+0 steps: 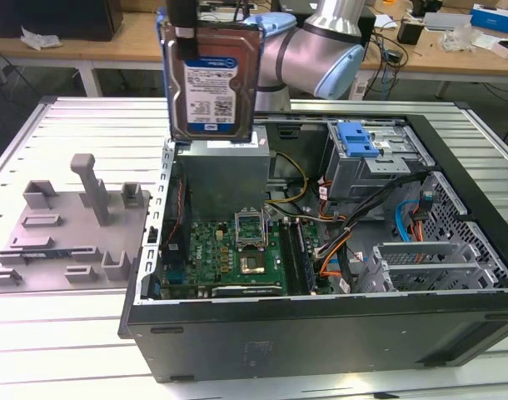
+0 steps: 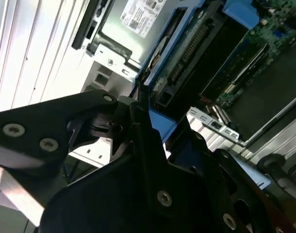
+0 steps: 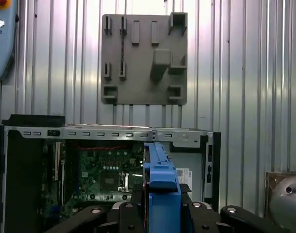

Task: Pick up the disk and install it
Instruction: 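Pick up the disk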

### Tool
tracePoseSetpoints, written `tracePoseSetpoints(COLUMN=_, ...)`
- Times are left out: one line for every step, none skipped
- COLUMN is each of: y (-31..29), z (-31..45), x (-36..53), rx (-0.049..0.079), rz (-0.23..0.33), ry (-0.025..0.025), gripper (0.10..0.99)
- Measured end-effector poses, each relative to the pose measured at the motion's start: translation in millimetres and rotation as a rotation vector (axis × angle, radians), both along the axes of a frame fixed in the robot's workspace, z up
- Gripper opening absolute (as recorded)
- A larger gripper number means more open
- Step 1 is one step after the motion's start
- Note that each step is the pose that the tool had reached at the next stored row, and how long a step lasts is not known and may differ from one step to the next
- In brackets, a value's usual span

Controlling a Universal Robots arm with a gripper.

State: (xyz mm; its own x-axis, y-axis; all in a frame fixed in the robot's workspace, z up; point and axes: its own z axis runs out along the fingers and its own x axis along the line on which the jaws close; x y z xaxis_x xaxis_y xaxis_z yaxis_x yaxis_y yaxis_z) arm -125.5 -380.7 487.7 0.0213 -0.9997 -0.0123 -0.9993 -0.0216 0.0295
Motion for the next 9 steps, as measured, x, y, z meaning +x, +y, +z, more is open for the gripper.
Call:
tracePoseSetpoints(y=-1.7, z=-0.1, x=4.0, rx=0.0, rz=0.0, ry=0.0, gripper=0.369)
tracePoseSetpoints(y=-5.0, z=-0.2, x=11.7, rx=0.0, rz=0.0, ry=-0.0001, gripper=0.369)
tracePoseSetpoints(y=-8.8, z=-0.2, x=20.3, rx=0.0, rz=0.0, ry=0.0, gripper=0.369)
tracePoseSetpoints(y=-10.4, z=-0.3, x=24.2, rx=0.0, rz=0.0, ry=0.0, gripper=0.369)
tracePoseSetpoints(y=-12.3, z=-0.3, x=28.3, rx=0.0, rz=0.0, ry=0.0, gripper=0.369)
tracePoseSetpoints(y=-15.4, z=-0.4, x=35.1, rx=0.0, rz=0.0, ry=0.0, gripper=0.369)
tracePoseSetpoints(y=-18.9, z=-0.4, x=43.0, rx=0.0, rz=0.0, ry=0.0, gripper=0.369)
tracePoseSetpoints(y=-20.9, z=-0.4, x=47.3, rx=0.0, rz=0.0, ry=-0.0001, gripper=0.369)
tracePoseSetpoints(y=-22.6, z=-0.4, x=51.2, rx=0.0, rz=0.0, ry=0.0, gripper=0.369)
